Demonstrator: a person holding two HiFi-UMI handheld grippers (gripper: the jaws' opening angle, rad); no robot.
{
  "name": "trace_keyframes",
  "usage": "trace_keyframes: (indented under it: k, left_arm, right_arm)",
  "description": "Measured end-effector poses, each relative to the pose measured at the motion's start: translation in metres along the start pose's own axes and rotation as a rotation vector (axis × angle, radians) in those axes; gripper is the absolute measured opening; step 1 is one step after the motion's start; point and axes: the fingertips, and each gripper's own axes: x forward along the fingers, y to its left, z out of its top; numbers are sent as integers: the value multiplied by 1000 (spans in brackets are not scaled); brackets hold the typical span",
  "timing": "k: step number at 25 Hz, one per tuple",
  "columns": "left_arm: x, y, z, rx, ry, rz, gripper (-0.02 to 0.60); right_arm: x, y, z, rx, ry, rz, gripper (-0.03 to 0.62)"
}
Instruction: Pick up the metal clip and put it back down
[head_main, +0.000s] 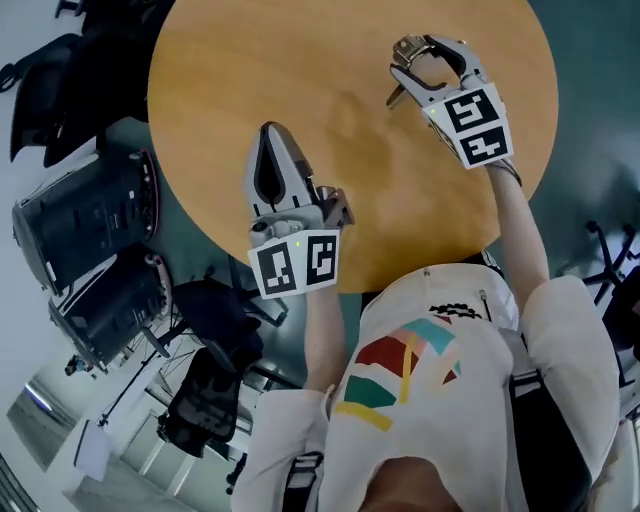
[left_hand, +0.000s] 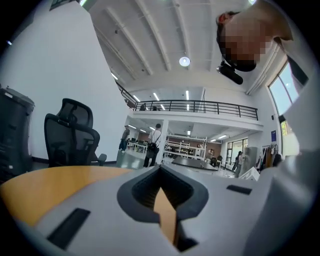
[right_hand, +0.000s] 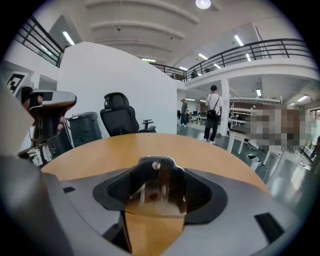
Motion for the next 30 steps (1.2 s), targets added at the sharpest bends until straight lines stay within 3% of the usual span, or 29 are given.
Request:
trace_keyframes:
  k: [7,19,24,30]
  left_arm:
    - [30,-5,-69,-10,139,23,43]
    - [37,-3,-93,7,178,31,43]
    - [19,-2,-85,19,168,50,43]
    - [-9,0,-55,24,103,89,43]
  right_arm:
    - [32,-72,-61,52,89,-105,301]
    - [50,-97,-91,53,129,-214,304]
    - [36,-99,-76,80,50,-228,304]
    - [-35,-94,0,164,-208,-251,304]
